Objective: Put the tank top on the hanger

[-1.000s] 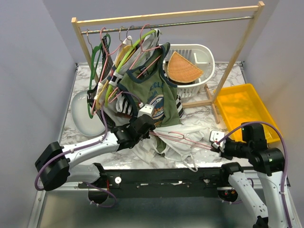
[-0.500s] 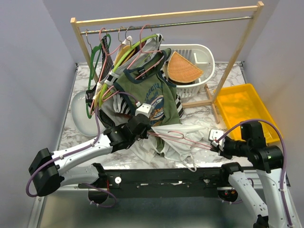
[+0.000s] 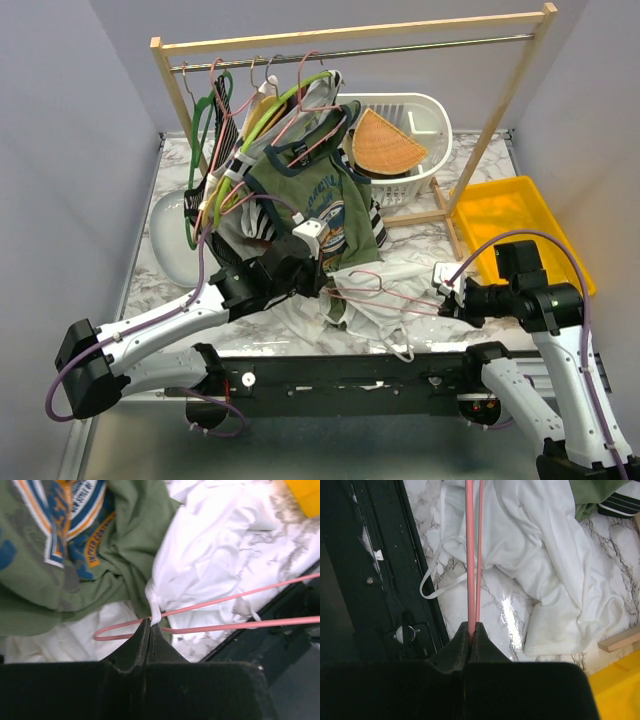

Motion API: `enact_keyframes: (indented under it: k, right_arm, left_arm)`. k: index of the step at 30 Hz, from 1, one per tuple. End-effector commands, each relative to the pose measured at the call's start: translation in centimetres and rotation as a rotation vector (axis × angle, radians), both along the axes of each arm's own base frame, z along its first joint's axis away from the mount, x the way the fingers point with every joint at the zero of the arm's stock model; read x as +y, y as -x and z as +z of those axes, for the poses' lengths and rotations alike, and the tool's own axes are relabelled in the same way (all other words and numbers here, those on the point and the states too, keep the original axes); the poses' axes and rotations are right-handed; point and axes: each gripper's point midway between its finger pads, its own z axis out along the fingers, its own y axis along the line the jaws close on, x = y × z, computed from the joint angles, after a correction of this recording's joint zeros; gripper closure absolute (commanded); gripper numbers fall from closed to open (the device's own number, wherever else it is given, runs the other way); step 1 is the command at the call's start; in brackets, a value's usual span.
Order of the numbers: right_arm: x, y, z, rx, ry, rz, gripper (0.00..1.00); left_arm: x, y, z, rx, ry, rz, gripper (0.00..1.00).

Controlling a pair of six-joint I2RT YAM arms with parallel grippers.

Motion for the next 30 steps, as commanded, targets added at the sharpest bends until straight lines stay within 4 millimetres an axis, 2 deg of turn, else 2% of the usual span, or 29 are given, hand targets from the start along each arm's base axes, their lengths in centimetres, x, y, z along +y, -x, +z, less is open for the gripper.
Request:
enact_keyframes:
  k: [1,5,9,11,12,14,15,18,20,21,26,27,30]
  right_arm:
    - [0.3,3.5,0.6,0.153,-0.018,0.05,1.0]
    - [0.6,3.0,1.5,0.143,-0.029,0.057,0.99]
    - [1.1,2.7,2.8,0.118,-0.064,0.07,1.0]
    - [1.4,2.6,3.6,0.093,-0.081,0.078,1.0]
    - [1.6,2.7,4.0,0.084,-0.098,0.088,1.0]
    - [1.9,2.8,4.6,0.063,-0.114,0.099,0.99]
    - [2.1,2.9,5.0,0.047,-0.129,0.108,1.0]
    - [2.4,3.3,5.5,0.004,-0.153,0.139,1.0]
    - [2.5,3.4,5.8,-0.007,-0.165,0.15,1.0]
    - [2.7,3.4,6.0,-0.007,-0.175,0.155,1.0]
    - [3.0,3.4,6.2,0.008,-0.191,0.166,1.0]
    - [3.1,3.3,6.2,0.003,-0.195,0.171,1.0]
    - [3.1,3.4,6.3,0.004,-0.199,0.175,1.0]
  left_arm:
    - [-3.1,1.5,5.5,-0.006,0.202,-0.136,1.0]
    - [-4.0,1.8,9.2,-0.042,0.279,-0.173,1.0]
    - [-4.8,2.3,11.4,-0.049,0.323,-0.223,0.98]
    - [-5.1,2.6,11.9,-0.05,0.325,-0.259,0.84]
    - [-5.1,2.9,11.7,-0.043,0.312,-0.273,0.65]
    - [-5.1,3.5,11.8,-0.061,0.289,-0.336,0.46]
    - [-4.8,3.8,11.3,-0.058,0.26,-0.357,0.34]
    - [-3.5,4.6,11.5,-0.11,0.196,-0.423,0.23]
    - [-2.5,5.1,12.5,-0.161,0.183,-0.454,0.19]
    - [-1.8,5.4,12.3,-0.179,0.144,-0.474,0.18]
    - [1.1,7.0,14.0,-0.296,0.118,-0.532,0.14]
    - [1.4,7.2,14.1,-0.312,0.12,-0.541,0.11]
    - [1.9,7.8,13.3,-0.321,0.106,-0.572,0.11]
